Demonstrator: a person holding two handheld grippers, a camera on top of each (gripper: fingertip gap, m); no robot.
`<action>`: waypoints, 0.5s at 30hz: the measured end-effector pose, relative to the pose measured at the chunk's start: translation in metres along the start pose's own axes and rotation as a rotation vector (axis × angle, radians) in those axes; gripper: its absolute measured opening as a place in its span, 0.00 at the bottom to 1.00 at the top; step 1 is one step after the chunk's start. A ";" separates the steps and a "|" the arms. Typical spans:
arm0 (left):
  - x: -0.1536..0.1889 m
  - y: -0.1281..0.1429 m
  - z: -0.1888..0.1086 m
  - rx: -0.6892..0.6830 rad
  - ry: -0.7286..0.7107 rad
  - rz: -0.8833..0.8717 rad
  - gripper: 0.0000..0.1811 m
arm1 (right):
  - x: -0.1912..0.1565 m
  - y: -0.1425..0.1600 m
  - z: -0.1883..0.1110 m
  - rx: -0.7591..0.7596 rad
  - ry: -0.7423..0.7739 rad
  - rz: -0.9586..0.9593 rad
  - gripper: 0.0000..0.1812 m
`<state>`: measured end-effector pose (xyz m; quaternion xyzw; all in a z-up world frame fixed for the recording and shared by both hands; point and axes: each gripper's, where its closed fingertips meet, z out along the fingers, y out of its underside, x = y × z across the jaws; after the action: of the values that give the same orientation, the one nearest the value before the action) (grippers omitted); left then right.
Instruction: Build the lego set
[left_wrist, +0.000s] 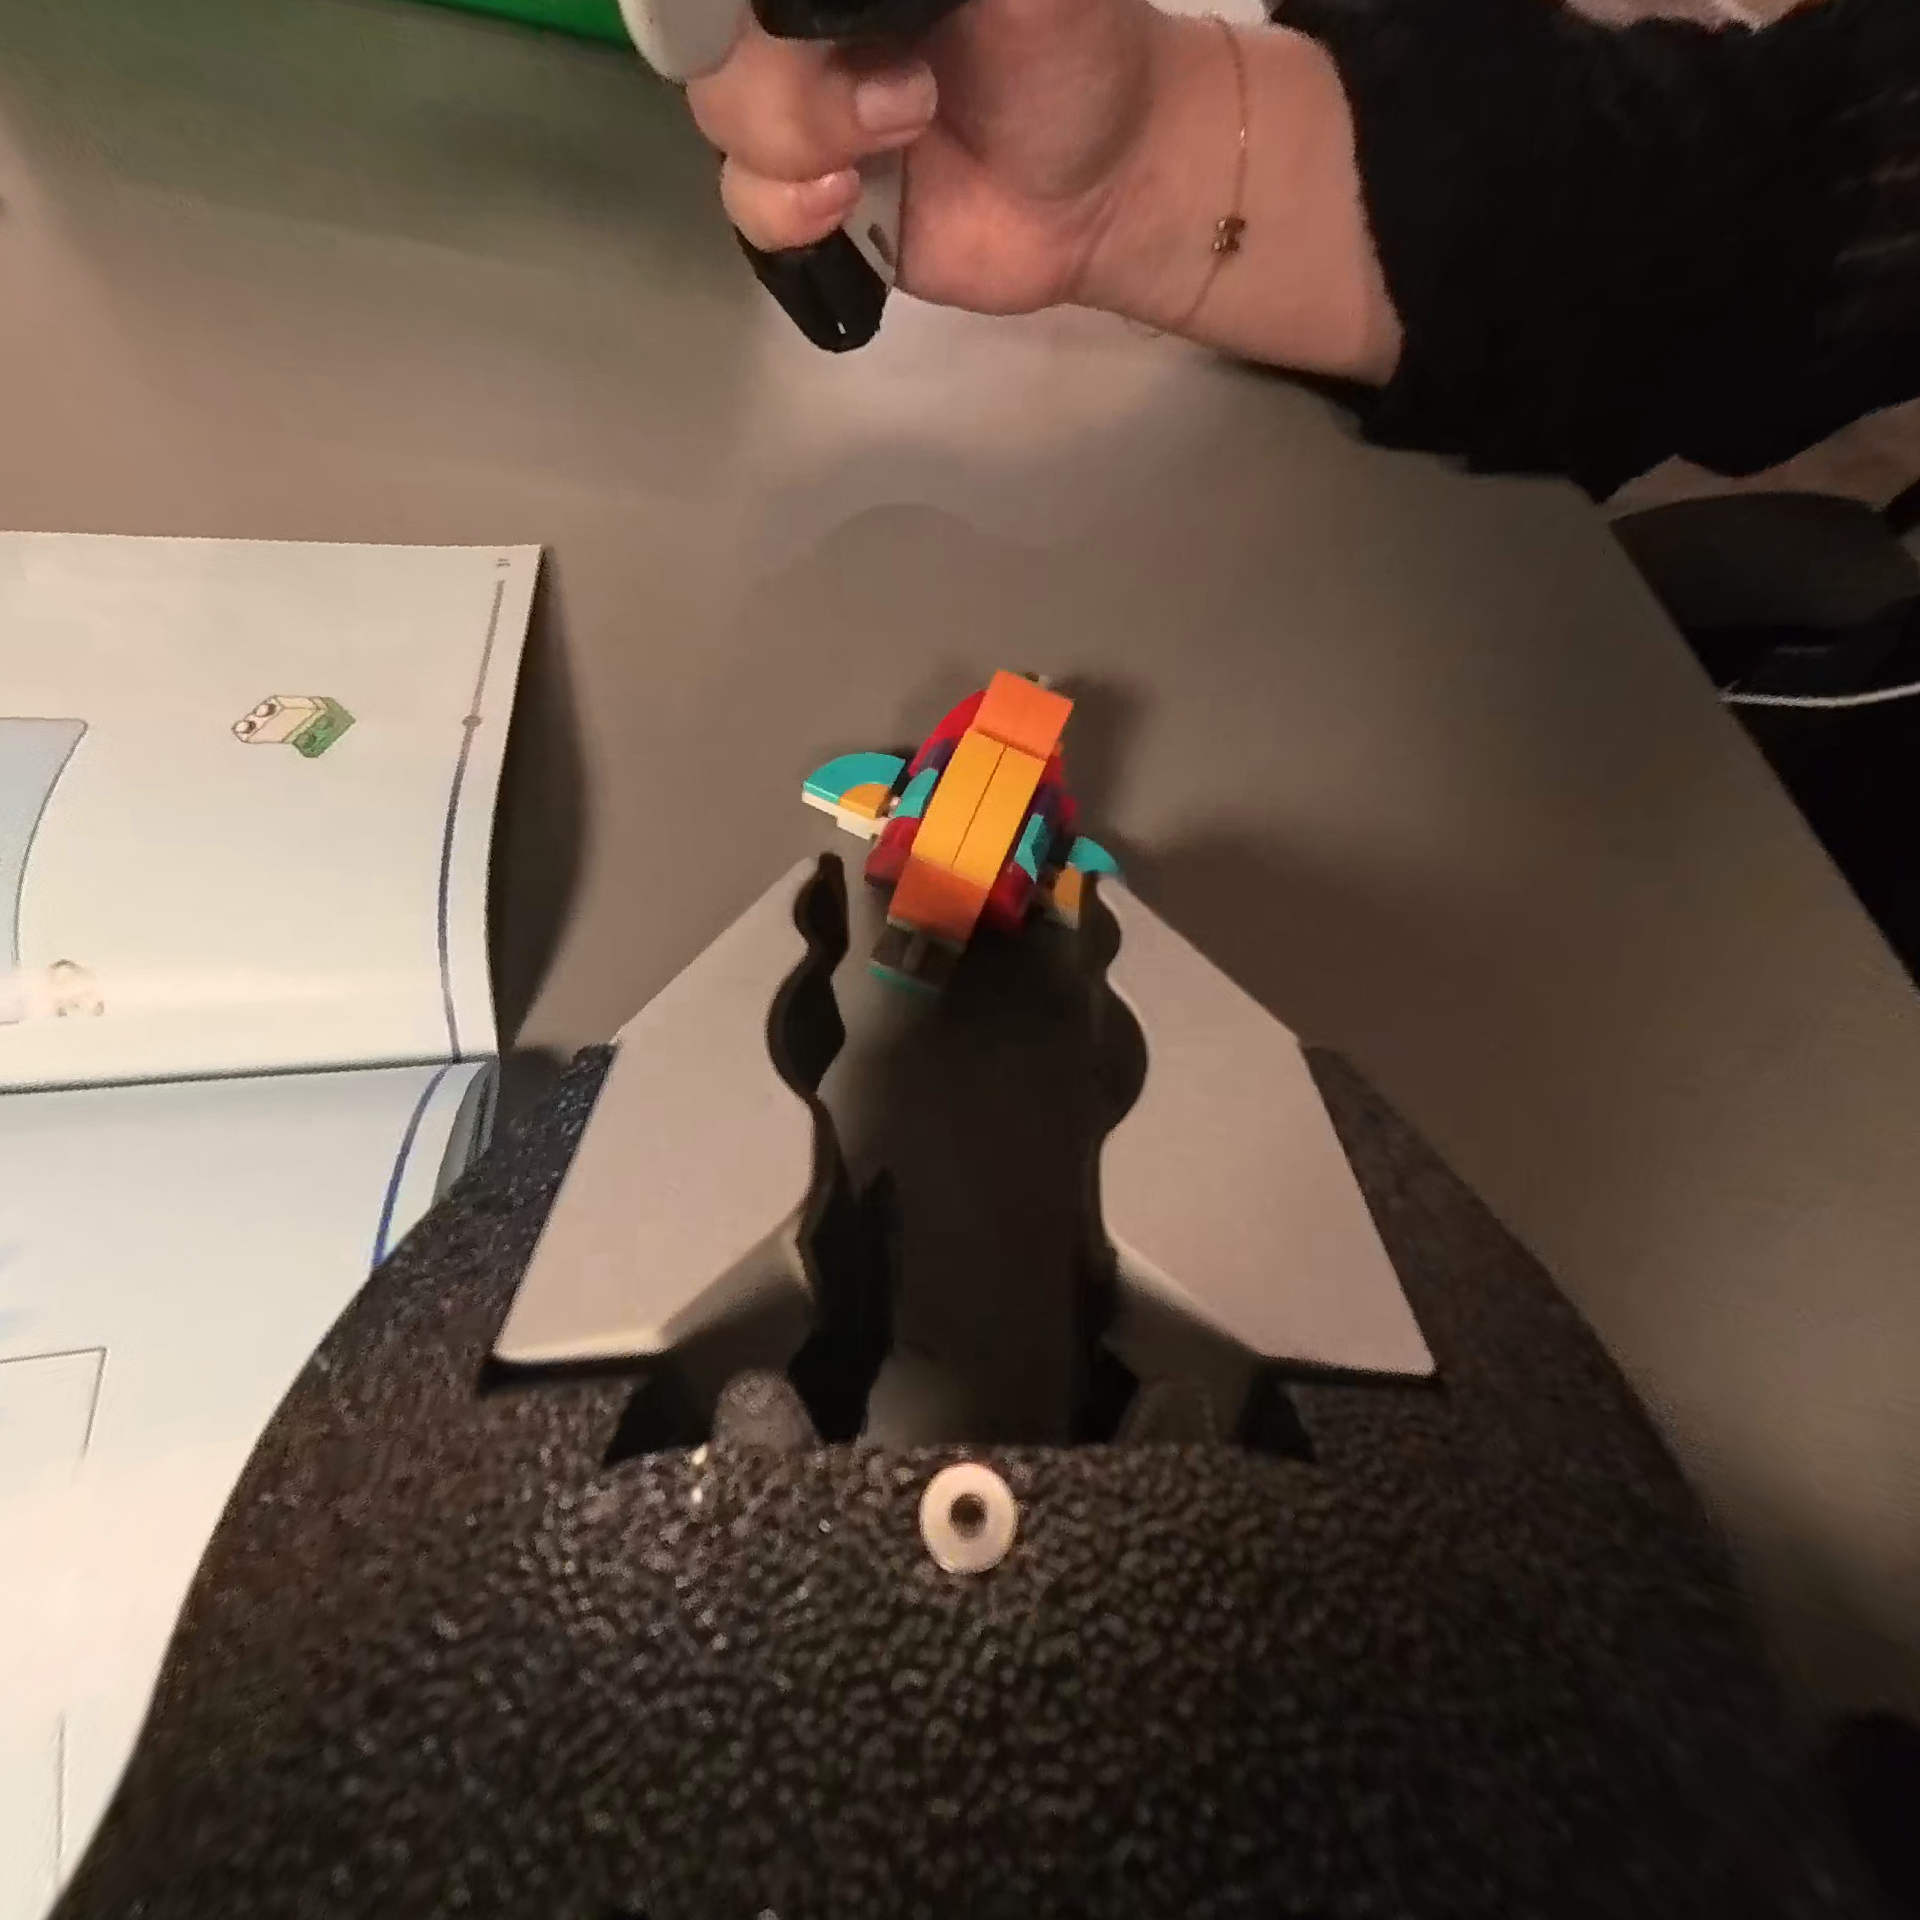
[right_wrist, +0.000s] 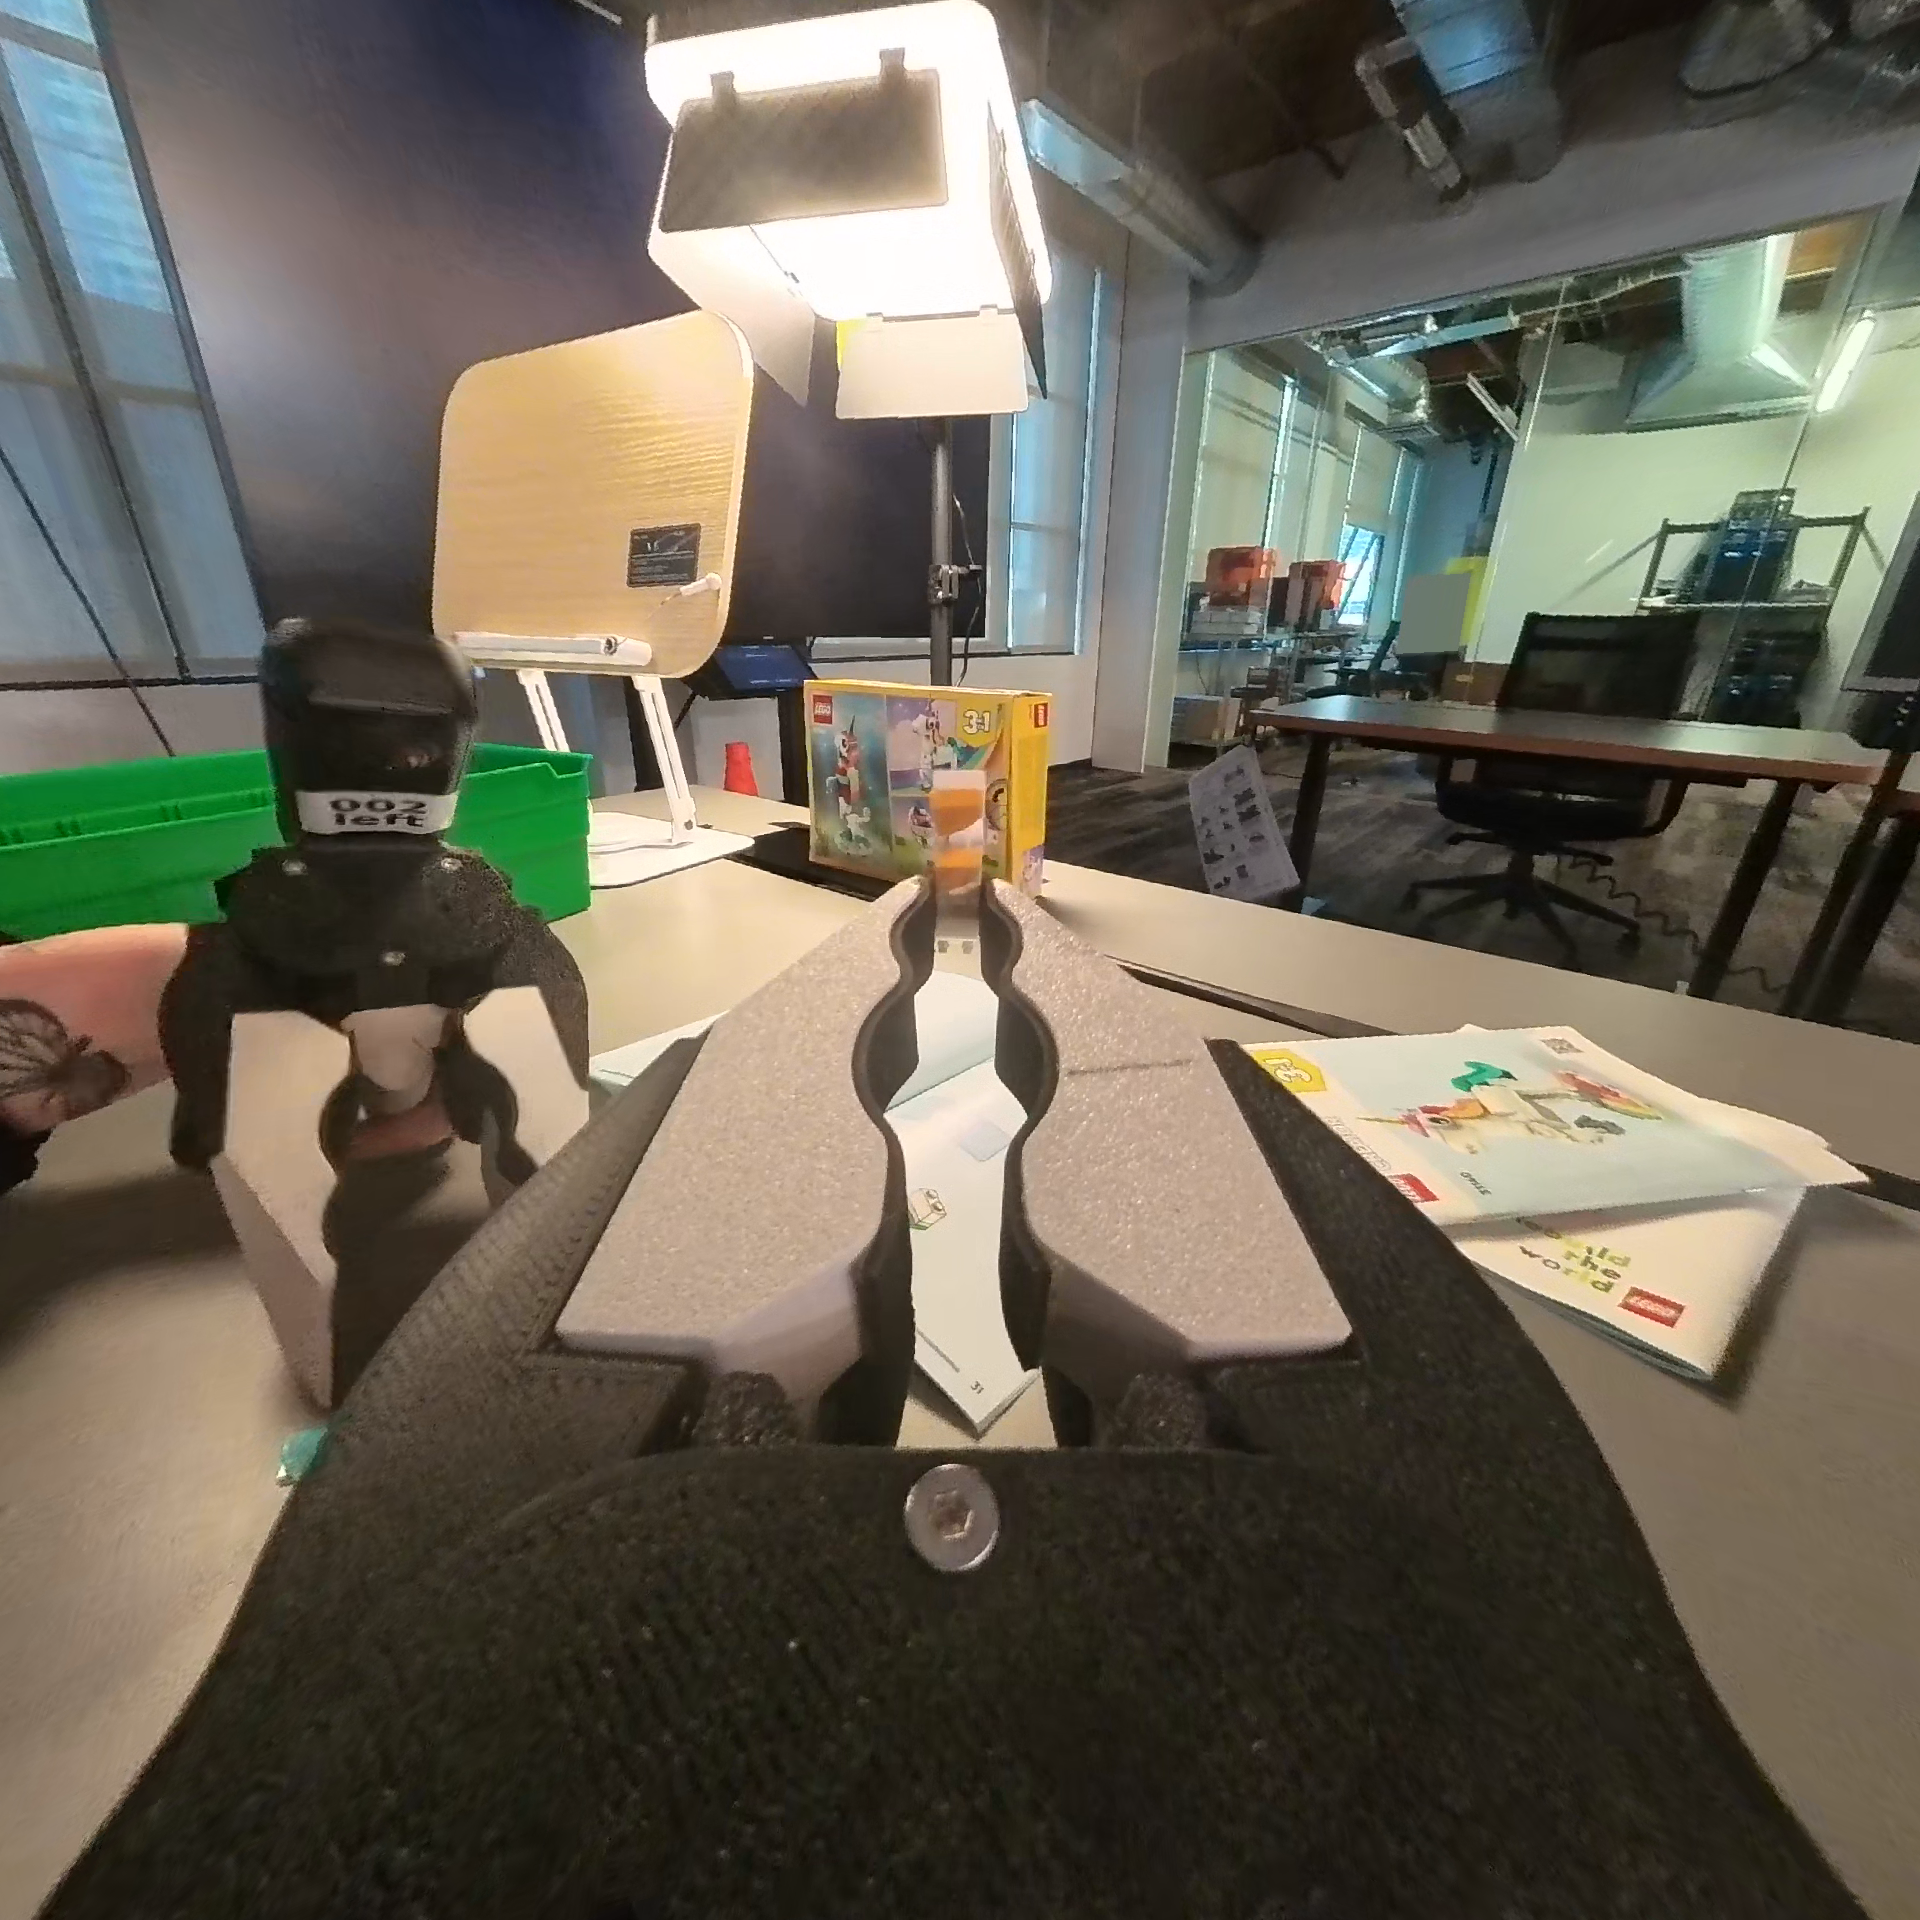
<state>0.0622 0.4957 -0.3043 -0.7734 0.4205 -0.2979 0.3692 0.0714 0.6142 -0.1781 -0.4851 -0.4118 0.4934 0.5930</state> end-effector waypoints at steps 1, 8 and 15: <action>0.000 0.002 0.001 -0.017 0.006 0.001 0.22 | 0.000 0.000 0.000 -0.001 -0.001 0.000 0.03; 0.010 0.014 -0.004 -0.057 0.061 -0.027 0.11 | -0.001 0.001 0.001 -0.004 -0.006 0.005 0.03; 0.011 0.010 0.001 -0.053 0.014 0.011 0.20 | 0.000 0.001 0.001 0.000 -0.007 0.012 0.03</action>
<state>0.0636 0.4827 -0.3118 -0.7784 0.4352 -0.2900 0.3473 0.0708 0.6145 -0.1787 -0.4857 -0.4111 0.4987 0.5886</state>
